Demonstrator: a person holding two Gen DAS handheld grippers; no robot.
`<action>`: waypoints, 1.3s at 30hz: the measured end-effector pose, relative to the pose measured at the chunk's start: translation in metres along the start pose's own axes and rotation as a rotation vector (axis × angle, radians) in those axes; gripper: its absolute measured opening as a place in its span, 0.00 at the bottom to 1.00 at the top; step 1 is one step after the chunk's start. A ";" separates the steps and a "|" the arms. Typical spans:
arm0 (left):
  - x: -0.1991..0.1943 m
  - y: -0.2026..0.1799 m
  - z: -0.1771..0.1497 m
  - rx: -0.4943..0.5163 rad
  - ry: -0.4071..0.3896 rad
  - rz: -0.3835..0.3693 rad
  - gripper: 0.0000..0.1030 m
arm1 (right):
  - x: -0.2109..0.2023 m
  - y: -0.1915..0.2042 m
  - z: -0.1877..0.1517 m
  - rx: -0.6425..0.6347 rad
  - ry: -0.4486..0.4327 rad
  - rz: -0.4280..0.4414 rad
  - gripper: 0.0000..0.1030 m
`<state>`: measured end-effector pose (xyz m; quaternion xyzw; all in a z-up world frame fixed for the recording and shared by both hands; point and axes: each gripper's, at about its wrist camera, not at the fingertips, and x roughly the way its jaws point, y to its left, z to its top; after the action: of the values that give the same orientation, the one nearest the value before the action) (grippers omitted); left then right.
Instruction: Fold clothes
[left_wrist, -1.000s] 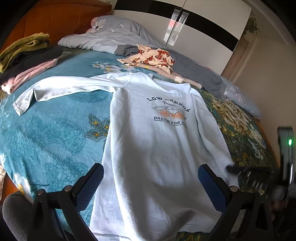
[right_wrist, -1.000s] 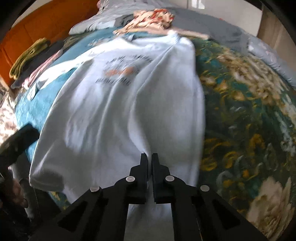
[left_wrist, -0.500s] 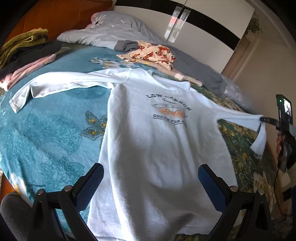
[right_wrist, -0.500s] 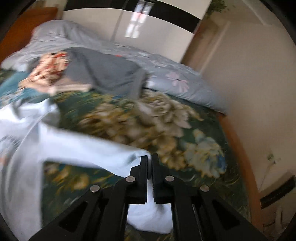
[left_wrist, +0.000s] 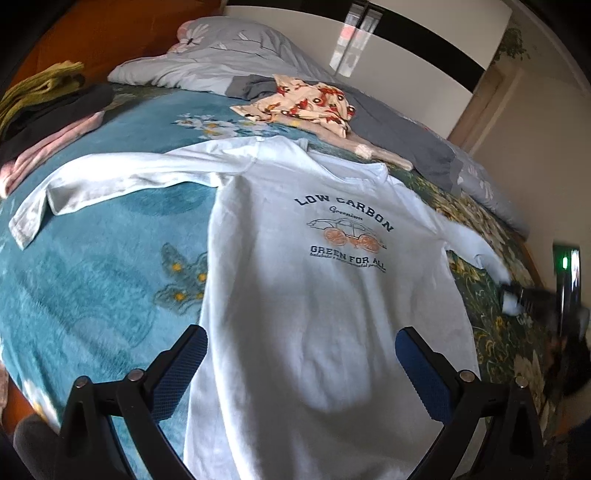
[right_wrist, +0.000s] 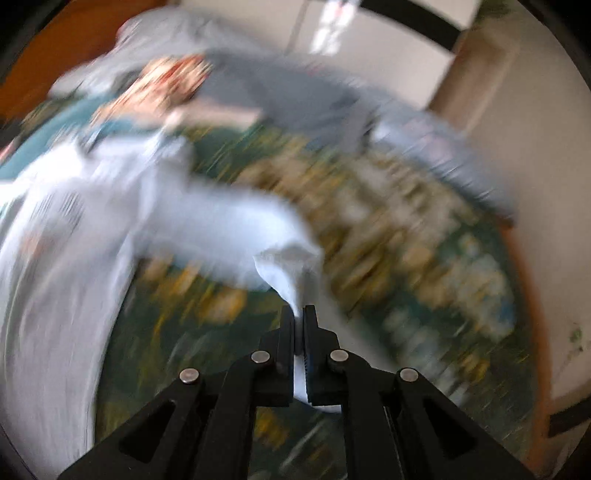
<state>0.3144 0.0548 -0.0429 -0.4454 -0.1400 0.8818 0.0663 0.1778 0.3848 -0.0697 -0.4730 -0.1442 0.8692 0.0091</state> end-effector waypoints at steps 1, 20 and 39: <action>0.003 -0.002 0.002 0.005 0.008 0.001 1.00 | 0.001 0.007 -0.011 -0.016 0.018 0.022 0.04; 0.017 -0.019 -0.009 0.019 0.060 0.008 1.00 | 0.007 -0.135 -0.061 0.694 0.012 0.207 0.58; 0.020 -0.010 -0.008 -0.023 0.072 0.033 1.00 | 0.028 -0.246 -0.010 0.882 -0.129 -0.032 0.04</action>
<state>0.3091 0.0709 -0.0601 -0.4798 -0.1401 0.8646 0.0515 0.1414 0.6276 -0.0337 -0.3665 0.2328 0.8749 0.2144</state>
